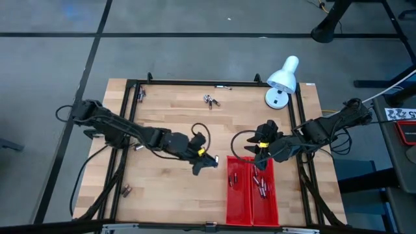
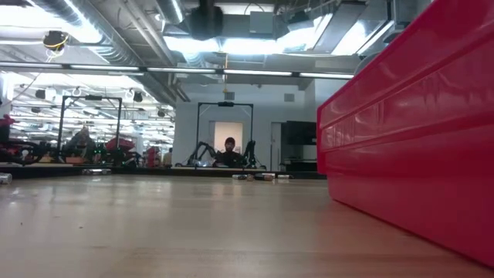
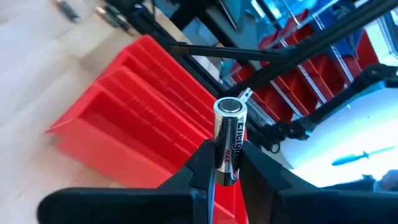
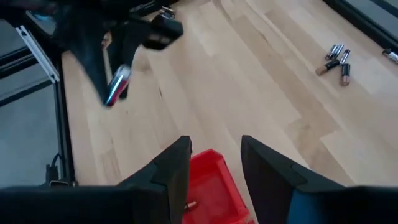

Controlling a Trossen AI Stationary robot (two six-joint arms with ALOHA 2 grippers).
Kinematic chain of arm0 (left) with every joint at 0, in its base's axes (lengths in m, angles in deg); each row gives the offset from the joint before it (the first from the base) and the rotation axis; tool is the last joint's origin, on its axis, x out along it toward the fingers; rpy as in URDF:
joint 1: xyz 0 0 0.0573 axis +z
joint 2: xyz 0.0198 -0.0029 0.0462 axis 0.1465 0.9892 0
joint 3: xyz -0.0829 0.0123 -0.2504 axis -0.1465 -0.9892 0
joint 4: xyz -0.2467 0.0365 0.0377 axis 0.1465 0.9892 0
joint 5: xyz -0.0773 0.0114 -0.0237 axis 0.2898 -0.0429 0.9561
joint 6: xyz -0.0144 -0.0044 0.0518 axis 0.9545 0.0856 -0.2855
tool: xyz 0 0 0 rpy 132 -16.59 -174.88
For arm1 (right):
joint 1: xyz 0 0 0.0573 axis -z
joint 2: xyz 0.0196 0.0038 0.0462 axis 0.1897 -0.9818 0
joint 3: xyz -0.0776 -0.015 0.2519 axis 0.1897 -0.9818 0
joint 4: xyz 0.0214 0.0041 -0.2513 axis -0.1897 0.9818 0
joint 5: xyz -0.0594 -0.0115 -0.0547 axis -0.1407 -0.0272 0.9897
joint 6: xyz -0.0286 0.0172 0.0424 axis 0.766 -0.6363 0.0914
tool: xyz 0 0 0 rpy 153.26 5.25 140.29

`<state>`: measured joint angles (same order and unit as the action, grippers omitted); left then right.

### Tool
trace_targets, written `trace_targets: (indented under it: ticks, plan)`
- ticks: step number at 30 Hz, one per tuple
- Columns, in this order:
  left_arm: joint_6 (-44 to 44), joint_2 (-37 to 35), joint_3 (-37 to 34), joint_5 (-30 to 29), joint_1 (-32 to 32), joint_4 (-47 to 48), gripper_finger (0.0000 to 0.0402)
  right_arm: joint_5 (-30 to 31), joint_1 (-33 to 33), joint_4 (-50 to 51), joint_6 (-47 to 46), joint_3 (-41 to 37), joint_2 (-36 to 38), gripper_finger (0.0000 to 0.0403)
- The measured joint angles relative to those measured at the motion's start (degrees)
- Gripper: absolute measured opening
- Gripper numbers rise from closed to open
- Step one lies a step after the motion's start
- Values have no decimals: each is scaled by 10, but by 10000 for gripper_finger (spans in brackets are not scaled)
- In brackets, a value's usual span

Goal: Sort batteries
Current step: Put the silver battery into the right red bin

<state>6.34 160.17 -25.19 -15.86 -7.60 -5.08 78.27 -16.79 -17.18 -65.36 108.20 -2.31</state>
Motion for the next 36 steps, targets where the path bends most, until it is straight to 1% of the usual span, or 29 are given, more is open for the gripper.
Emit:
trace_targets:
  ticks: [5,10,13,16,19,21,23,27,29,32,34,36]
  plan:
    - [-45,70,83,40,12,-1,44,6,0,0,-1,0,0,143]
    - [-76,146,171,98,30,69,44,11,0,1,-4,0,0,143]
    - [-77,172,201,118,35,86,48,6,0,9,-24,0,0,143]
    - [-86,187,219,127,39,84,45,-4,-15,43,-60,0,0,143]
    - [-88,205,235,139,45,83,41,10,-42,99,-119,0,0,143]
    - [-88,221,250,149,50,84,42,13,-67,151,-175,0,0,143]
    - [-88,241,274,158,55,82,45,30,-95,203,-238,0,1,143]
    - [-101,309,357,216,65,87,46,73,-157,283,-359,0,4,143]
    - [-111,348,407,237,70,112,43,94,-182,304,-404,0,5,143]
    - [-135,398,476,251,77,169,43,117,-210,326,-458,0,5,143]
    - [-145,425,512,252,83,188,47,124,-224,336,-478,0,5,143]
    - [-149,451,544,254,88,188,49,124,-233,342,-492,0,5,143]
